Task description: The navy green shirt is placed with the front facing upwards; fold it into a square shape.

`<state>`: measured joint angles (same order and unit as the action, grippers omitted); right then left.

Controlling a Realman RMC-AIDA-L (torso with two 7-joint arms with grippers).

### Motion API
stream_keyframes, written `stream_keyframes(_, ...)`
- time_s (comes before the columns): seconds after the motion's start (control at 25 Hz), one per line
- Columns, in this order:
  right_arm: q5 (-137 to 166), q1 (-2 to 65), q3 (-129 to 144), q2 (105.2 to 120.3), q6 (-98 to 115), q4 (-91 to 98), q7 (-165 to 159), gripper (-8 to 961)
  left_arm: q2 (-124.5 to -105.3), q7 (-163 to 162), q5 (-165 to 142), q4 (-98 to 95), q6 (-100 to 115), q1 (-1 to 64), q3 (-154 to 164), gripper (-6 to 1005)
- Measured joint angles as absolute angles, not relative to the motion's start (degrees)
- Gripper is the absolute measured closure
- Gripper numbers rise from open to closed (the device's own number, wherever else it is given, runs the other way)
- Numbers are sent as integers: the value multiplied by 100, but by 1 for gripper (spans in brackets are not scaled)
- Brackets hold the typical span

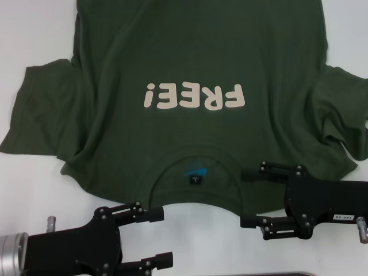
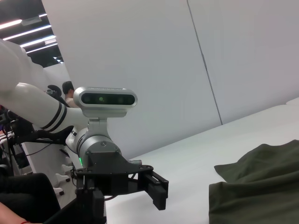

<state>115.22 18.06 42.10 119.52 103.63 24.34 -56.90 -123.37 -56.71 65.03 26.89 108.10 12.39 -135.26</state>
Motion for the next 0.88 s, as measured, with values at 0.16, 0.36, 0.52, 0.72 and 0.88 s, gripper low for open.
stream_keyframes(0.16,11522,1818,4210,11952,10363,2434,-5693,74,-12338,-5673,6503,2689,10810,1239,-13527,251)
stream_keyframes(0.36,11522,1829,4209,11952,10361,2434,-5695,74,-12339,-5679,6504,2689,10806,1239,-13526,253)
stream_keyframes(0.52,11522,1836,4210,11952,10362,2434,-5695,74,-12339,-5683,6504,2689,10792,1239,-13514,255)
stream_keyframes(0.72,11522,1844,4210,11952,10369,2434,-5695,74,-12332,-5723,6540,2703,10843,1238,-13537,257)
stream_keyframes(0.88,11522,1846,4210,11952,10373,2434,-5702,74,-12329,-6705,6743,2789,10960,1373,-14081,259)
